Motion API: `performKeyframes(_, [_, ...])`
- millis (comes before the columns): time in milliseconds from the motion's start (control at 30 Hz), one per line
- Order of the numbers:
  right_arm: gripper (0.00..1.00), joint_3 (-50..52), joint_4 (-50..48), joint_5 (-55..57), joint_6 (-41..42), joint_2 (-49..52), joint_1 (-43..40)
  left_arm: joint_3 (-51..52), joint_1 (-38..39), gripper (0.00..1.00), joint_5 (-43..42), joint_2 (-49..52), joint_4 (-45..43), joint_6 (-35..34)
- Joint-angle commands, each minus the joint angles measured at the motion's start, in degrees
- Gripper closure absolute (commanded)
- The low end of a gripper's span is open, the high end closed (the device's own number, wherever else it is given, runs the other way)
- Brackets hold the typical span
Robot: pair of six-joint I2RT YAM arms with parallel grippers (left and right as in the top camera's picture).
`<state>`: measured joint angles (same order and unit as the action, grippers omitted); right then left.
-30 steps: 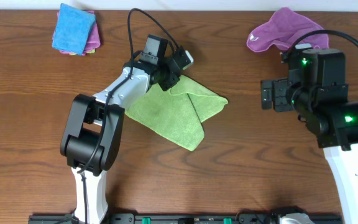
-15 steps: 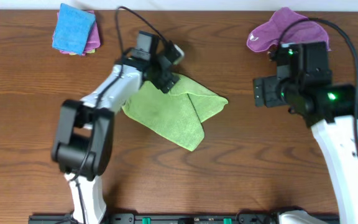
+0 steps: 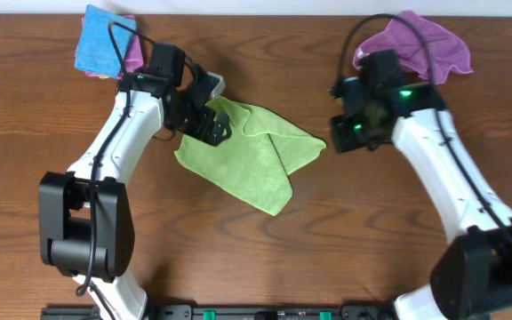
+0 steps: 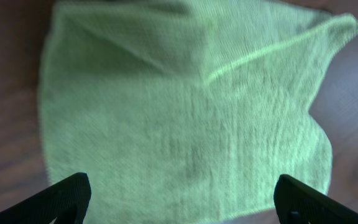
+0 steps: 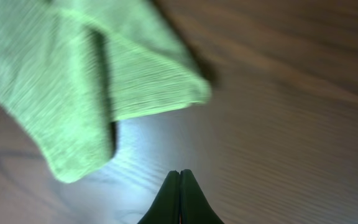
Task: Fold the cloth
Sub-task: 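Reach the right gripper to the cloth's right edge and grasp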
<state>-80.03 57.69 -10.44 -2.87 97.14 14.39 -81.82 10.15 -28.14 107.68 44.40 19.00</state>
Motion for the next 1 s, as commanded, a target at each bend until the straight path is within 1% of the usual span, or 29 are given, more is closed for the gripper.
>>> performKeyframes(0, [0.98,0.26,1.05,0.07,-1.03,-1.66,4.50,1.22,-0.07,0.05,-1.49,0.63,1.90,-0.63])
performKeyframes(133, [0.98,1.51,2.12,4.02,-0.63,-7.28,6.64,1.33,-0.07,0.05,-1.99,0.55,6.47,0.09])
performKeyframes(167, [0.99,3.32,1.79,4.00,-0.48,-9.16,6.67,1.33,-0.07,0.04,-1.97,0.52,7.65,0.35])
performKeyframes(200, [0.99,7.34,0.42,4.00,0.07,-11.87,6.64,1.46,0.04,0.05,-1.99,0.50,9.09,1.01])
performKeyframes(267, [0.99,15.32,-4.44,3.96,1.88,-15.69,6.64,2.29,0.04,0.05,-1.97,0.37,9.73,1.40])
performKeyframes(333, [0.99,24.57,-13.51,2.60,3.69,-19.15,6.64,4.28,0.02,0.04,-1.99,0.24,9.03,1.36])
performKeyframes(400, [0.99,29.03,-20.33,0.87,5.20,-19.89,6.64,6.93,-0.02,0.05,-2.01,0.24,6.21,1.07])
performKeyframes(467, [0.99,30.38,-24.55,0.68,7.15,-19.12,6.64,8.85,-0.02,0.04,-1.88,0.26,2.56,0.11])
performKeyframes(567, [0.99,30.42,-30.62,0.52,6.27,-15.58,6.64,9.38,-0.02,0.05,-0.52,0.26,-2.38,-1.77])
performKeyframes(633, [0.99,30.42,-34.32,0.52,5.97,-12.28,6.64,9.40,-0.02,0.05,2.10,0.26,-4.52,-2.99])
performKeyframes(800, [0.99,30.21,-43.23,-0.44,6.80,-3.39,6.64,9.40,0.04,0.04,10.75,0.26,-6.01,-4.50])
performKeyframes(967, [0.99,30.03,-51.71,-0.57,11.39,1.11,6.64,9.44,0.04,0.05,10.97,0.68,-6.60,-5.51])
